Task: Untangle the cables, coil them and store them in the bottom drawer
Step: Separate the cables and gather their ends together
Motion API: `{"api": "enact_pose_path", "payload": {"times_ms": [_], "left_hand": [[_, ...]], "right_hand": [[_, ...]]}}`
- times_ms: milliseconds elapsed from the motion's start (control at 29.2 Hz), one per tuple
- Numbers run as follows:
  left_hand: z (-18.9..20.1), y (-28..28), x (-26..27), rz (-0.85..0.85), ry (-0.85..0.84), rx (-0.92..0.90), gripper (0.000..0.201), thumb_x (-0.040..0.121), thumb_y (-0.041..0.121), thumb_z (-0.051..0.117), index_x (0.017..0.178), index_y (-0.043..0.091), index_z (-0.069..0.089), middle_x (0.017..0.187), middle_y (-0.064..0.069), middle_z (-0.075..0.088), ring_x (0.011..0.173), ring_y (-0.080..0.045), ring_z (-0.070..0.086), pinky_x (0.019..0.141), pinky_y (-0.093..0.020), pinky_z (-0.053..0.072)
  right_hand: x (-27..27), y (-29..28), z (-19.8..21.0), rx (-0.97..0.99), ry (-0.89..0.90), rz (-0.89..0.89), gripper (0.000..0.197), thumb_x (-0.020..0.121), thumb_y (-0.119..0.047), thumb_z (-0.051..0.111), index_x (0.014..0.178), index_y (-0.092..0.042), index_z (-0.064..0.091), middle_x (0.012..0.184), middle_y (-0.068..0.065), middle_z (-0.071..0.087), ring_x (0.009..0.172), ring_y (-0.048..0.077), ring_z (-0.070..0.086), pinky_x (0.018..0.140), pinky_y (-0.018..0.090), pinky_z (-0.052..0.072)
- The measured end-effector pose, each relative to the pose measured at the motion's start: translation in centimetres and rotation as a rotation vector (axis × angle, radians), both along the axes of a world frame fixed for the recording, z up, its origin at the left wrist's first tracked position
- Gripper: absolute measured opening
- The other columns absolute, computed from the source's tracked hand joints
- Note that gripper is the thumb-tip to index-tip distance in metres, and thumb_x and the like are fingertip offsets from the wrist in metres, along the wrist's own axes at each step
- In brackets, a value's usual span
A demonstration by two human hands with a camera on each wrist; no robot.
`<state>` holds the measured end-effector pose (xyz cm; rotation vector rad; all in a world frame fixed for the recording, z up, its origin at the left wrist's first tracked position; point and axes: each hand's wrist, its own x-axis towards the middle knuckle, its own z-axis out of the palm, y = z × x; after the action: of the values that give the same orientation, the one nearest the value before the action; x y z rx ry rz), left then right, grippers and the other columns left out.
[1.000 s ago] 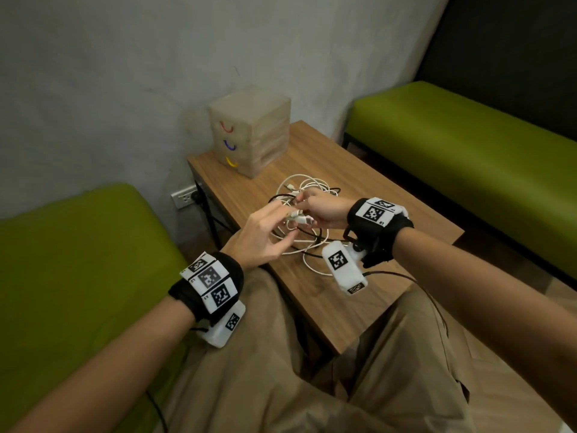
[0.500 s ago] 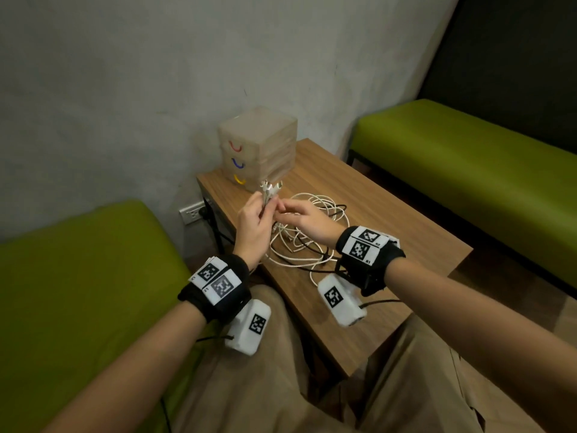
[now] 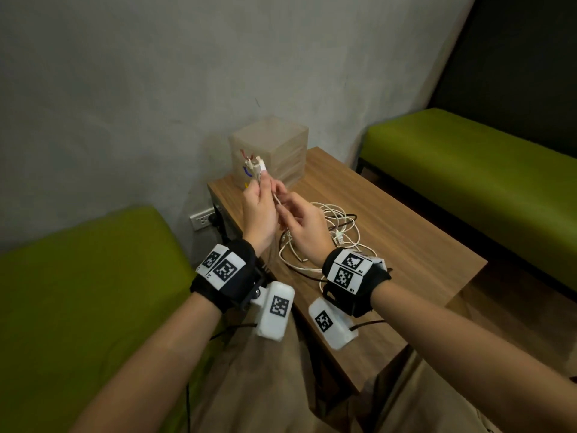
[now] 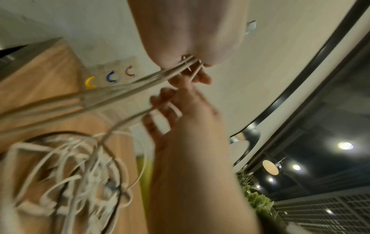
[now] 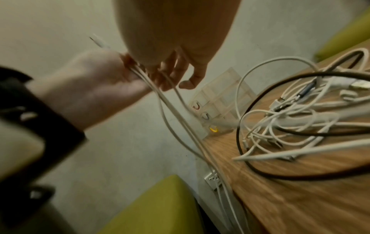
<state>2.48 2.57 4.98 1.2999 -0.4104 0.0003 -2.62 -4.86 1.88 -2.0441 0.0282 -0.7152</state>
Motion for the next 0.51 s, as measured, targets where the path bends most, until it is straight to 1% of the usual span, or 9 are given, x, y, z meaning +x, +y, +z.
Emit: {"api": "enact_pose_path", "payload": {"times_ms": [68, 103, 171, 239, 274, 342, 411, 479, 513], "left_hand": [[2.7, 0.4, 0.6, 0.072, 0.015, -0.118, 0.038, 0.101, 0.023, 0.027, 0.064, 0.017, 0.035, 0.044, 0.011, 0.041, 0.038, -0.001, 0.037, 0.044, -0.017, 0.036], [4.3, 0.9, 1.4, 0.133, 0.018, -0.188, 0.037, 0.101, 0.024, 0.026, 0.065, 0.017, 0.034, 0.039, 0.012, 0.037, 0.035, -0.001, 0.031, 0.040, -0.016, 0.030], [7.4, 2.5, 3.2, 0.263, -0.016, -0.280, 0.036, 0.101, 0.023, 0.027, 0.066, 0.018, 0.032, 0.036, 0.013, 0.032, 0.033, -0.001, 0.025, 0.035, -0.017, 0.024], [8.8, 4.0, 4.8, 0.340, -0.096, -0.241, 0.036, 0.100, 0.025, 0.030, 0.065, 0.020, 0.036, 0.041, 0.013, 0.034, 0.037, -0.003, 0.029, 0.039, -0.020, 0.027], [8.7, 4.4, 5.3, 0.373, -0.161, -0.120, 0.035, 0.099, 0.028, 0.032, 0.065, 0.022, 0.040, 0.045, 0.013, 0.036, 0.041, -0.006, 0.032, 0.045, -0.025, 0.030], [7.2, 4.2, 4.8, 0.359, -0.331, 0.251, 0.032, 0.098, 0.028, 0.036, 0.070, 0.023, 0.050, 0.053, 0.013, 0.038, 0.048, -0.009, 0.036, 0.054, -0.029, 0.031], [4.9, 3.1, 3.3, 0.183, -0.453, 0.553, 0.026, 0.097, 0.025, 0.042, 0.075, 0.019, 0.054, 0.055, 0.011, 0.038, 0.048, -0.005, 0.034, 0.048, -0.019, 0.027], [2.4, 2.1, 1.8, -0.047, -0.468, 0.697, 0.022, 0.095, 0.030, 0.047, 0.083, 0.016, 0.059, 0.054, 0.008, 0.038, 0.048, -0.007, 0.034, 0.044, -0.014, 0.030], [1.4, 1.8, 1.3, -0.124, -0.463, 0.744, 0.024, 0.093, 0.034, 0.049, 0.086, 0.014, 0.061, 0.055, 0.007, 0.040, 0.050, -0.010, 0.036, 0.045, -0.014, 0.030]], "right_hand": [[0.0, -0.2, -0.9, -0.033, 0.047, -0.011, 0.013, 0.092, -0.014, 0.053, 0.086, -0.006, 0.061, 0.065, -0.003, 0.055, 0.057, 0.000, 0.048, 0.058, 0.015, 0.037], [-0.1, -0.7, -1.5, -0.050, 0.103, 0.001, 0.018, 0.093, -0.015, 0.052, 0.080, -0.008, 0.061, 0.063, -0.005, 0.052, 0.055, -0.001, 0.045, 0.057, 0.015, 0.034], [-0.7, -2.0, -3.1, -0.129, 0.245, 0.034, 0.028, 0.096, -0.019, 0.047, 0.070, -0.014, 0.056, 0.059, -0.004, 0.049, 0.055, 0.001, 0.044, 0.060, 0.023, 0.033], [-1.4, -3.4, -3.9, -0.204, 0.340, 0.032, 0.035, 0.098, -0.024, 0.043, 0.068, -0.008, 0.054, 0.060, 0.003, 0.050, 0.057, 0.011, 0.046, 0.065, 0.032, 0.035], [-1.5, -4.0, -3.9, -0.228, 0.342, 0.016, 0.036, 0.098, -0.025, 0.042, 0.070, -0.005, 0.054, 0.062, 0.007, 0.051, 0.060, 0.018, 0.048, 0.066, 0.036, 0.037], [-1.4, -4.4, -2.7, -0.259, 0.300, -0.008, 0.036, 0.095, -0.030, 0.039, 0.075, -0.004, 0.053, 0.067, 0.010, 0.054, 0.064, 0.024, 0.050, 0.065, 0.040, 0.038], [-1.0, -4.0, -1.0, -0.256, 0.241, -0.006, 0.032, 0.092, -0.031, 0.036, 0.076, -0.006, 0.050, 0.068, 0.009, 0.054, 0.064, 0.023, 0.050, 0.063, 0.040, 0.037], [-0.4, -3.6, 0.6, -0.237, 0.197, -0.005, 0.028, 0.092, -0.025, 0.036, 0.081, -0.006, 0.052, 0.074, 0.011, 0.058, 0.067, 0.023, 0.051, 0.065, 0.040, 0.038], [-0.2, -3.5, 1.3, -0.225, 0.196, -0.004, 0.026, 0.093, -0.020, 0.036, 0.088, -0.005, 0.057, 0.082, 0.012, 0.062, 0.073, 0.022, 0.053, 0.068, 0.038, 0.040]]}}
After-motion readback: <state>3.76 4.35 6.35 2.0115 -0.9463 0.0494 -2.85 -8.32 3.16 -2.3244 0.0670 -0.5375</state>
